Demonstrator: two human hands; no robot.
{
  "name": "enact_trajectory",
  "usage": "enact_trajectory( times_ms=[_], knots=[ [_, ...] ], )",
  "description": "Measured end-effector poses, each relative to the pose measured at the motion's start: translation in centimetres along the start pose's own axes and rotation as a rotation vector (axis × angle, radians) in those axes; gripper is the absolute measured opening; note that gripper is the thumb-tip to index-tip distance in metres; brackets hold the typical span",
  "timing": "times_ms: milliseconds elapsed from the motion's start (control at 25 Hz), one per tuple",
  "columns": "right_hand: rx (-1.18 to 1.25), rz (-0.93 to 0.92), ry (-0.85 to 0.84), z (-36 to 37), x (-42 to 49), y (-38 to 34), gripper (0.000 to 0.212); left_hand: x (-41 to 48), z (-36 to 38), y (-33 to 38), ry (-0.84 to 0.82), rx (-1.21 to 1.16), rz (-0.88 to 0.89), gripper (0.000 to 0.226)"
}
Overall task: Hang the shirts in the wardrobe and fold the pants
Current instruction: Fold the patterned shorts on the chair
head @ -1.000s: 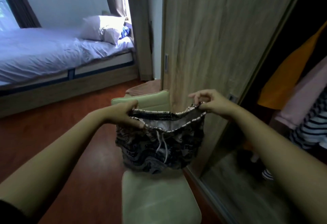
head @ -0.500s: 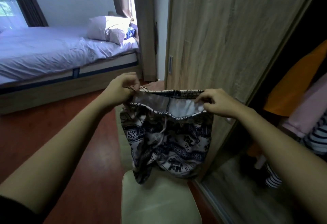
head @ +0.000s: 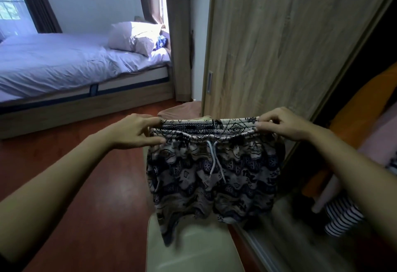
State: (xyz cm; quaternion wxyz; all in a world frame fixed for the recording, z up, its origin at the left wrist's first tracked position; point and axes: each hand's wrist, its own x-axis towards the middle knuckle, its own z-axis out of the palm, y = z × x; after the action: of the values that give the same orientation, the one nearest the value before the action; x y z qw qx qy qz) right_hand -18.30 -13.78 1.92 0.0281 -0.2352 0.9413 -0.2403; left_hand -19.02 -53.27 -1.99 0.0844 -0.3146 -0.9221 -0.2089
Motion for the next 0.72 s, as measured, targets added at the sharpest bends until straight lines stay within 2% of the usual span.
enact_trajectory(
  times_ms=[40, 120, 160, 200, 280, 320, 400, 480, 600, 720],
  knots=[
    [0.069, 0.000, 0.024, -0.2, -0.2, 0.3, 0.039, 0.2, -0.1, 0.2, 0.019, 0.034, -0.008, 0.006],
    [0.185, -0.011, 0.087, 0.0, -0.6, 0.9, 0.035, 0.3, -0.1, 0.0, 0.148, -0.065, -0.049, 0.035],
    [0.245, -0.032, 0.139, 0.1, -1.0, 1.1, 0.035, 0.4, -0.3, 0.3, 0.232, -0.182, -0.070, 0.042],
    [0.332, -0.037, 0.198, 0.2, -1.3, 1.2, 0.034, 0.5, -0.6, 1.0, 0.295, -0.368, -0.110, 0.039],
    [0.521, -0.018, 0.288, 0.5, -1.7, 1.3, 0.027, 0.7, -0.8, 1.8, 0.319, -0.770, -0.165, 0.022],
    [0.595, 0.007, 0.306, 0.9, -1.8, 1.3, 0.029, 0.8, -0.5, 1.9, 0.315, -0.875, -0.215, 0.023],
    [0.670, 0.096, 0.269, 2.2, -1.7, 1.6, 0.037, 1.0, 0.0, 1.8, 0.252, -0.881, -0.333, 0.016],
    [0.739, 0.239, 0.207, 3.3, -1.0, 1.8, 0.026, 1.7, 0.7, 1.5, 0.231, -0.879, -0.493, 0.027],
    [0.995, 0.519, 0.210, 4.8, 0.9, 0.4, 0.019, 3.6, 2.0, 1.8, 0.361, -0.850, -0.824, 0.031],
    [1.166, 0.574, 0.267, 6.8, 2.6, -2.6, 0.021, 5.2, 3.2, 5.2, 0.345, -0.815, -0.828, 0.030]
  ],
)
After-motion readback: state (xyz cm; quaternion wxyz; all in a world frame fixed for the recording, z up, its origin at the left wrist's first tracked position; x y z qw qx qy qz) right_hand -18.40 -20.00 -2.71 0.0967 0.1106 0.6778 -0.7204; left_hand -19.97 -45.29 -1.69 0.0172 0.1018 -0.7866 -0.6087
